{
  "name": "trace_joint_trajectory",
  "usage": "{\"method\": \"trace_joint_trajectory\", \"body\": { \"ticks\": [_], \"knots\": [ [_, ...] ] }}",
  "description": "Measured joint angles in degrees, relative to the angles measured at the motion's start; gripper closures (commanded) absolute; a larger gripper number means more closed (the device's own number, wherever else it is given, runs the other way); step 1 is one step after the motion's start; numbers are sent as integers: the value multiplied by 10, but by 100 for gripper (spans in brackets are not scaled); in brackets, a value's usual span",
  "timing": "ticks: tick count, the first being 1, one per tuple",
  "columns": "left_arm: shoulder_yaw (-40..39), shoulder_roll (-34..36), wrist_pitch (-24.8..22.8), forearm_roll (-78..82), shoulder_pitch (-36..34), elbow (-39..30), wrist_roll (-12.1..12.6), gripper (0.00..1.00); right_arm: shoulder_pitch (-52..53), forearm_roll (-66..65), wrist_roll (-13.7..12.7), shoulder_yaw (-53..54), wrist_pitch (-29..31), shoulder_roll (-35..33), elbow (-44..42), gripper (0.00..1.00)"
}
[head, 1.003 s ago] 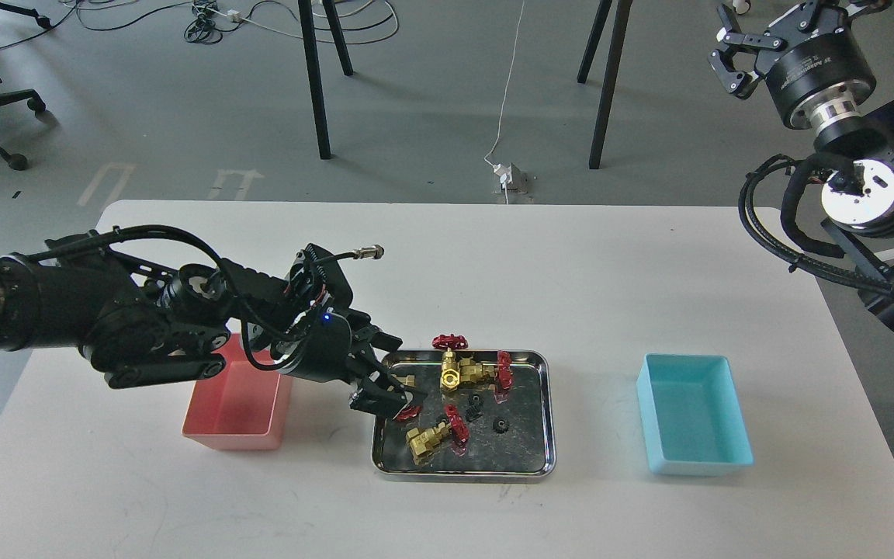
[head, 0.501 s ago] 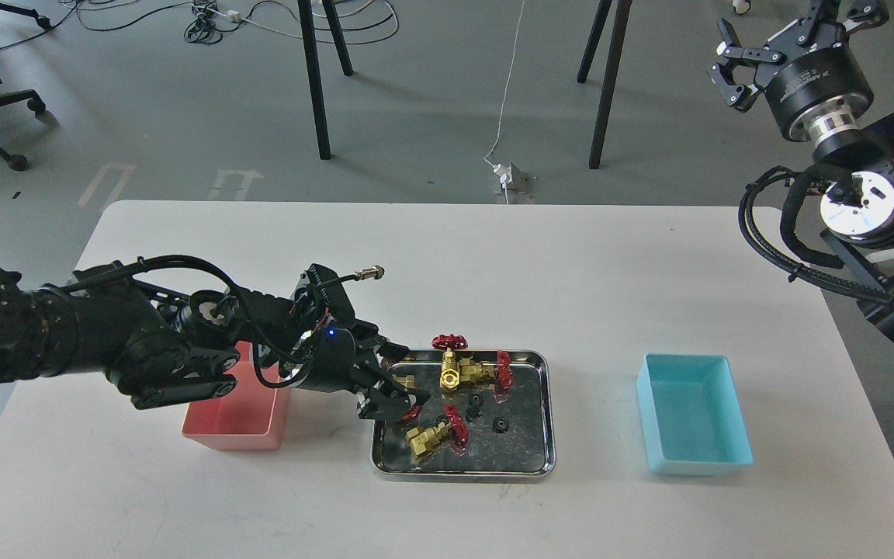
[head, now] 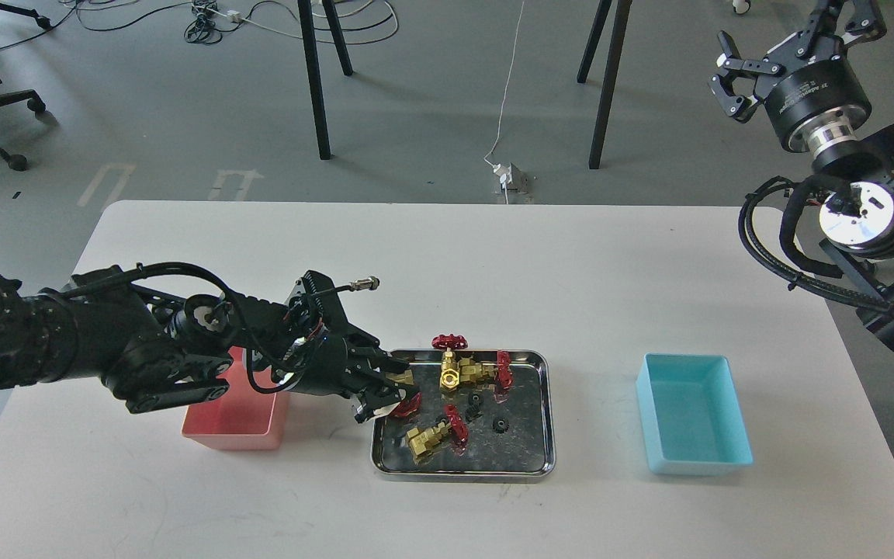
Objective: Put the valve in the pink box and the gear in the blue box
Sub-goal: 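Lower the left gripper and grasp a brass valve with red handwheel, then lift the valve and carry it with the left gripper into the pink box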
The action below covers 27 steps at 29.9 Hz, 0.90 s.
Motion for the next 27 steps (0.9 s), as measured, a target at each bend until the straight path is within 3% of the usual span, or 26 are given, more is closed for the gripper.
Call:
{"method": "trace_joint_trajectory", "body": {
  "ticks": [10,18,22,27],
  "knots": [
    [-40,47,-1,0,-17,-50,0,91,10,0,0,8,-2,0,3,0],
    [-131,252,-5,4,-49,-204,0,91,148,1,-3,-3,-104,7,-10,0],
    [-136,340,-2,45,-49,-223,0,91,176,1,-4,-25,-114,9,-14,0],
    [-136,401,0,92,-29,-222,0,91,166,1,-4,-33,-115,20,-15,0]
  ]
}}
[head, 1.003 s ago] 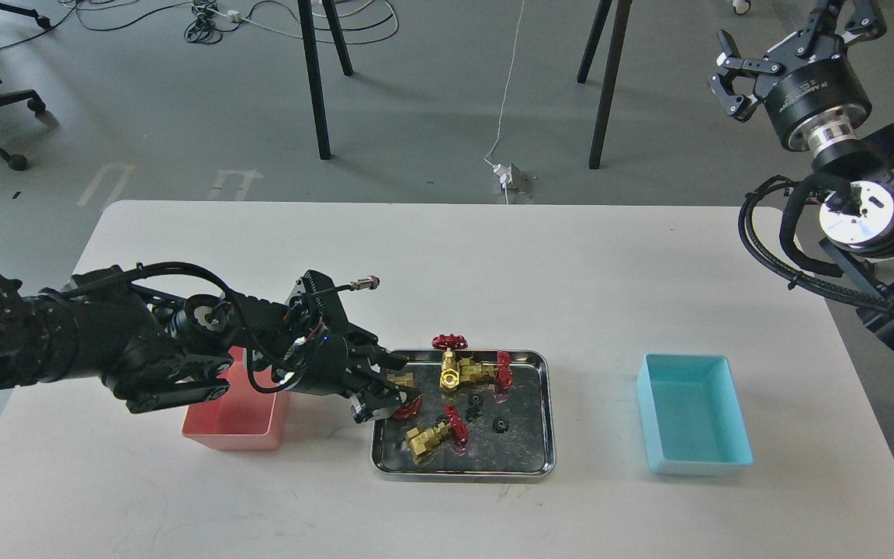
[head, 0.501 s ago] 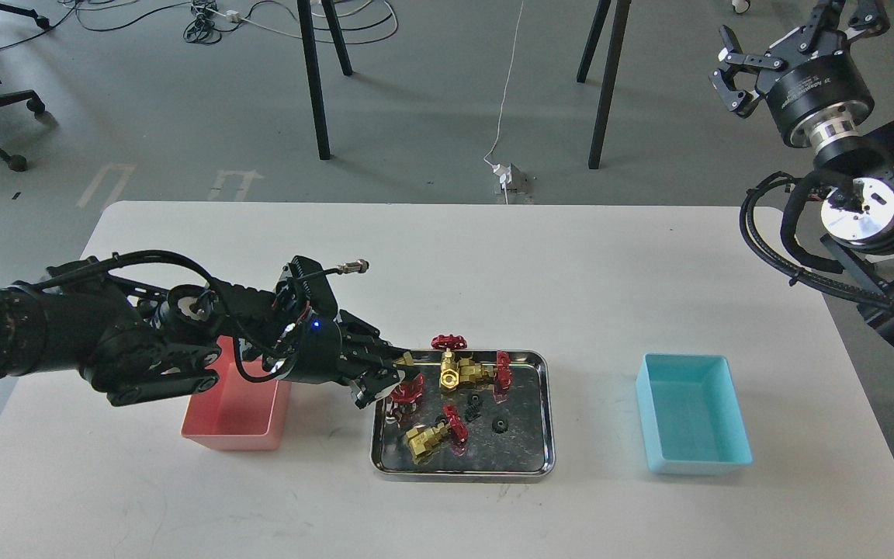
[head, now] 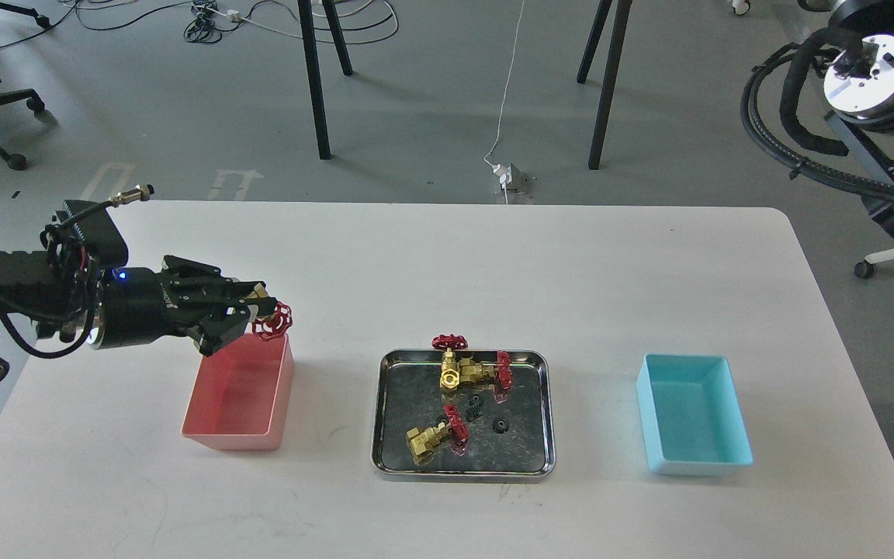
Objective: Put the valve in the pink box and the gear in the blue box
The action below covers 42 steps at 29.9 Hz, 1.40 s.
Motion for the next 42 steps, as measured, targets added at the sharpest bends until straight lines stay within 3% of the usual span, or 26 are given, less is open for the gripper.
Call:
{"method": "trace_joint_trajectory", "body": {
  "ticks": [8,27,31,35,38,42],
  "knots": [
    [0,4,19,14,50,28,0,91,-25,0,0,1,1,6,2,0],
    [0,-108,28,7,138,164,0,84,-62,0,1,10,1,-2,9,0],
    [0,-120,29,6,146,181,0,70,-67,0,1,10,1,-2,9,0],
    [-1,-122,41,6,147,183,0,35,-70,0,1,10,2,-2,10,0],
    [-2,-121,53,6,147,179,0,20,-71,0,1,10,2,-2,10,0],
    [-12,-112,57,2,144,167,0,13,-71,0,1,10,2,-3,15,0]
  ]
}}
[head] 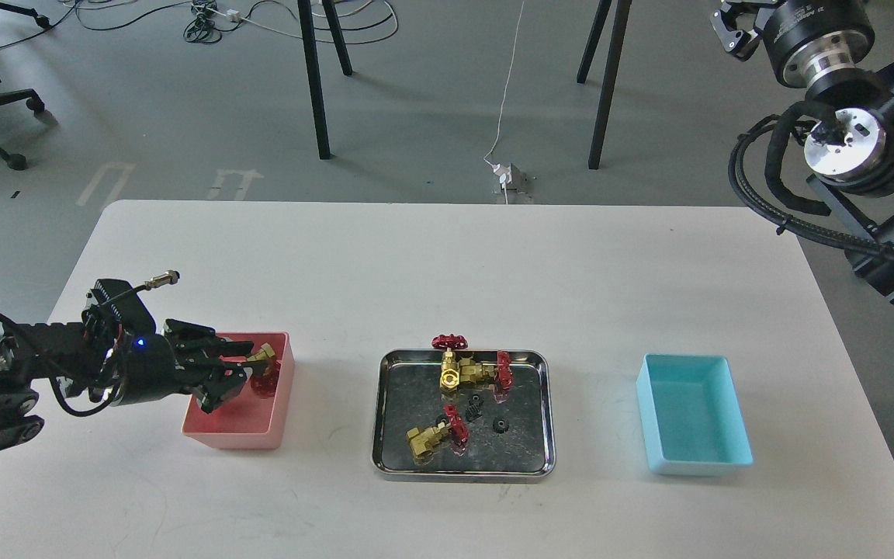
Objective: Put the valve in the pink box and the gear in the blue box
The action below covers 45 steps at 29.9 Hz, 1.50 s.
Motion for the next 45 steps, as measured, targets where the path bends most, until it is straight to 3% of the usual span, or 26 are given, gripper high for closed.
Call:
{"method": "trace_joint_trajectory", "body": {
  "ticks": [6,9,12,16,23,29,31,35,45],
  "knots": [
    [-71,72,-6,-5,-5,-90,0,13,5,-11,0,-13,0,-6,18,0],
    [-137,118,-32,-25,-11,-147,0,11,19,-78,-3,-63,4,-13,45,0],
    [-226,146,-86,-94,-11,-195,0,9,63,-210,-7,-170,22,-26,72,0],
    [-333,154,-146,-273,-6,-253,0,7,161,-373,-33,-371,76,-30,102,0],
    [-460,67,-212,-633,1,-293,0,3,316,-627,-50,-676,120,4,189,0],
    [-537,-14,-272,-779,39,-286,0,2,374,-745,-51,-844,137,71,290,1],
    [-555,-34,-275,-785,55,-284,0,2,375,-751,-51,-870,137,96,298,6],
    [-571,-58,-278,-787,81,-275,0,1,361,-753,-61,-889,129,151,291,27],
    [-573,-63,-279,-787,99,-269,0,1,302,-750,-84,-916,114,251,216,31]
  ]
}}
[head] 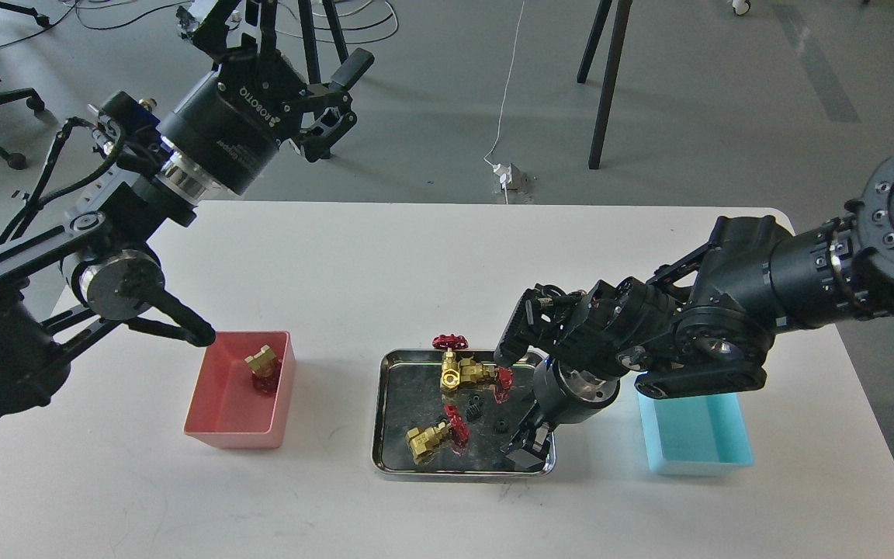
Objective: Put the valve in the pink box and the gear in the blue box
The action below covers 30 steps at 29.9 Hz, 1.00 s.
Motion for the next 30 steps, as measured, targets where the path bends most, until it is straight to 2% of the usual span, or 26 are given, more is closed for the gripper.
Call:
{"method": "trace_joint_trajectory", "body": {
  "ticks": [5,30],
  "knots": [
    [0,-1,0,0,6,1,0,1,-23,2,-3,-2,-13,2,-35,33],
    [0,-19,-1,2,28,11,0,1,-75,25,-3,4,-69,2,-75,38]
  ]
}}
